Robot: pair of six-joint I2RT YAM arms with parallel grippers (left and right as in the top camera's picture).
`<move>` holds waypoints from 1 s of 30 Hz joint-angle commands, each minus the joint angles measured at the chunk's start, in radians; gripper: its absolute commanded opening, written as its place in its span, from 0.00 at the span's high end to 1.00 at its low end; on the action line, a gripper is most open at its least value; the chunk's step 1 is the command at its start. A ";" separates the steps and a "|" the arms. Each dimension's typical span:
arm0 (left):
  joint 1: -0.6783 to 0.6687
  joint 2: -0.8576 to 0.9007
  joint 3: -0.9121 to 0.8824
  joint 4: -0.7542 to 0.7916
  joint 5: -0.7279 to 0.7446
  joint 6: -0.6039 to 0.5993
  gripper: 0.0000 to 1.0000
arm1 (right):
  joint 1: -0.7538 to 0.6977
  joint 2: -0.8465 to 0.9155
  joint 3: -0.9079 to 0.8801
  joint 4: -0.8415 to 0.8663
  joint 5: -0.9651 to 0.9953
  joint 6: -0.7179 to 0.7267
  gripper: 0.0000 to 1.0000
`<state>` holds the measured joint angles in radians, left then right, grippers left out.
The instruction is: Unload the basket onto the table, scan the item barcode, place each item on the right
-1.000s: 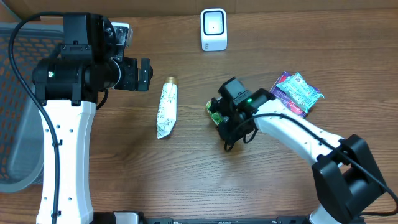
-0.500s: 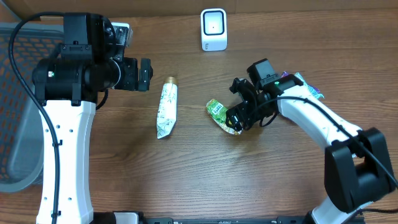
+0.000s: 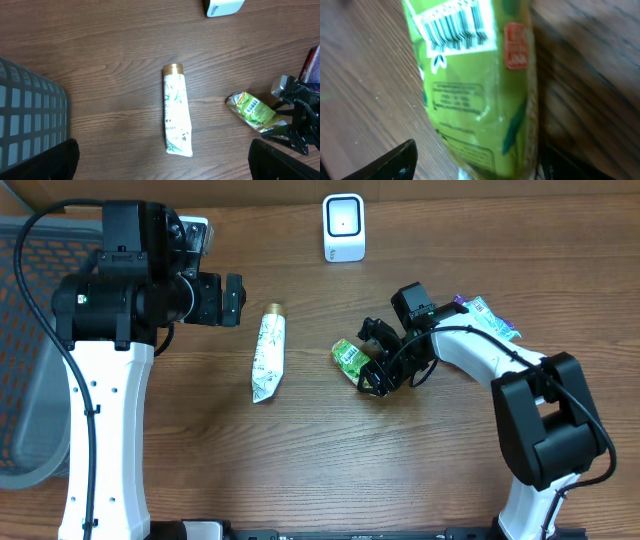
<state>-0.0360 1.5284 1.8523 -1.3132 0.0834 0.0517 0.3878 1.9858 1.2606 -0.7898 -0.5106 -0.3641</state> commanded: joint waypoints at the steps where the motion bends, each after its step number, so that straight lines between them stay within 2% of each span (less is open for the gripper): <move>1: -0.003 0.003 0.008 0.001 0.011 -0.006 0.00 | 0.010 0.052 0.008 -0.008 -0.049 0.001 0.28; 4: -0.004 0.003 0.008 0.001 0.011 -0.006 0.00 | 0.018 0.058 0.008 -0.028 -0.061 0.002 0.47; 5: -0.004 0.003 0.008 0.001 0.011 -0.006 0.00 | 0.020 0.058 0.008 -0.032 -0.061 0.012 0.59; 9: -0.004 0.003 0.008 0.001 0.011 -0.006 0.01 | 0.021 0.058 0.008 -0.034 -0.060 0.073 0.90; 10: -0.004 0.003 0.008 0.001 0.011 -0.006 0.00 | 0.021 0.058 0.008 -0.033 -0.061 0.085 0.94; 16: -0.004 0.003 0.008 0.001 0.011 -0.006 0.01 | 0.012 0.040 0.038 -0.066 -0.032 0.142 0.96; 25: -0.004 0.003 0.008 0.001 0.011 -0.006 0.00 | 0.073 -0.140 0.121 -0.159 0.554 0.401 0.96; 30: -0.004 0.003 0.008 0.001 0.011 -0.006 0.00 | 0.179 -0.143 0.113 -0.187 0.801 0.518 0.96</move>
<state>-0.0360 1.5284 1.8523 -1.3136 0.0834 0.0517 0.4927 1.8774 1.3464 -0.9749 0.0360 0.0307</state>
